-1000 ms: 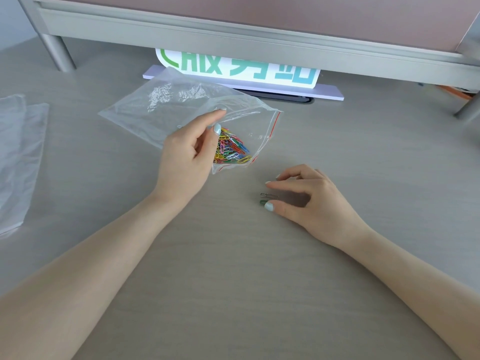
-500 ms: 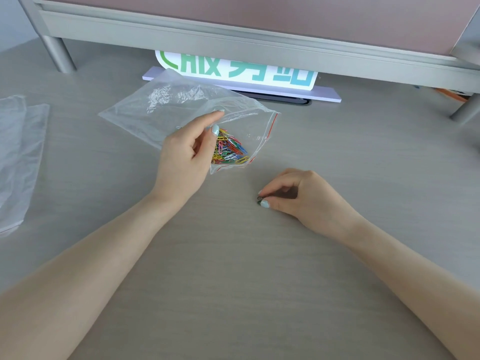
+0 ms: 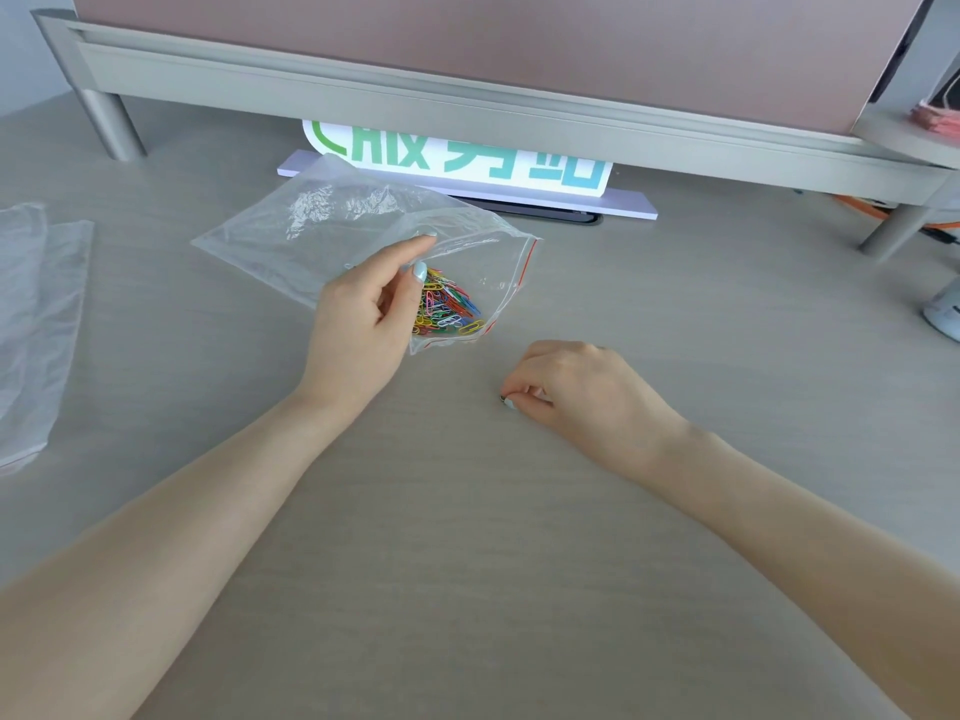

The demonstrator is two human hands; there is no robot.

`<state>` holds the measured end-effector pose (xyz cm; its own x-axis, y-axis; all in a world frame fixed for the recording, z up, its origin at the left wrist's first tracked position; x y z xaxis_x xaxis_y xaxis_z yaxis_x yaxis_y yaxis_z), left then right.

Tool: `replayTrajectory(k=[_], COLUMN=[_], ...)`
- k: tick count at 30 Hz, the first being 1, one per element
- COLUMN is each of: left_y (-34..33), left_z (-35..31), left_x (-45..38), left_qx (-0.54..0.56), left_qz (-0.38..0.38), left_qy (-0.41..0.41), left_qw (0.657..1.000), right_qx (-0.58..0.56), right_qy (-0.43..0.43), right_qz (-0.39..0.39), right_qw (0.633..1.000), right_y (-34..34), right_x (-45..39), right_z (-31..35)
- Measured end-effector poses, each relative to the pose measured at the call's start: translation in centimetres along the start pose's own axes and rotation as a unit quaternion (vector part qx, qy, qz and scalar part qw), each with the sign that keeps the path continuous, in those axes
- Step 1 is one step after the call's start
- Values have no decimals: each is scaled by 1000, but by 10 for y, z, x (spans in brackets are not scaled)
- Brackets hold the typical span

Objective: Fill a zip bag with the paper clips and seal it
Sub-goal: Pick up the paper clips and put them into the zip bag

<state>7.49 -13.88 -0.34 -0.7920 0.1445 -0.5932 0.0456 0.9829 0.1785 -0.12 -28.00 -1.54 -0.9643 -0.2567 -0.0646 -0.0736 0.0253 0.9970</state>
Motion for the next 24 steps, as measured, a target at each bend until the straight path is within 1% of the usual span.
replayTrajectory(k=[7, 15, 20, 22, 24], left_y=[-1, -1, -2, -2, -3], left_z=[-6, -7, -8, -6, -3], left_x=[1, 3, 2, 2, 2], left_qx=[-6, -14, -7, -6, -7], left_qz=[4, 1, 3, 2, 3], left_qy=[-14, -19, -20, -15, -12], left_qw=[1000, 1000, 1000, 1000, 1000], right_qx=[54, 64, 26, -23, -105], right_qy=[29, 43, 40, 15, -24], right_qz=[9, 25, 10, -2, -17], right_qw=[998, 997, 999, 1000, 994], right_y=[-3, 2, 0, 1, 6], right_x=[3, -2, -4, -6, -12], right_z=[9, 12, 5, -2, -10])
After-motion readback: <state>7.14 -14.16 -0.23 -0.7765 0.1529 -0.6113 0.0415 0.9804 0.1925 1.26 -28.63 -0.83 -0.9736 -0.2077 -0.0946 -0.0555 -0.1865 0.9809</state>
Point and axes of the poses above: each hand's wrist, its own x-axis away from the middle knuckle, its own y-axis out of the back of the hand, z = x × y, the point moved 8 cm from there along -x, towards the middle knuckle, and after that the axes turned 11 degrees about x, right-handed, at the moved point
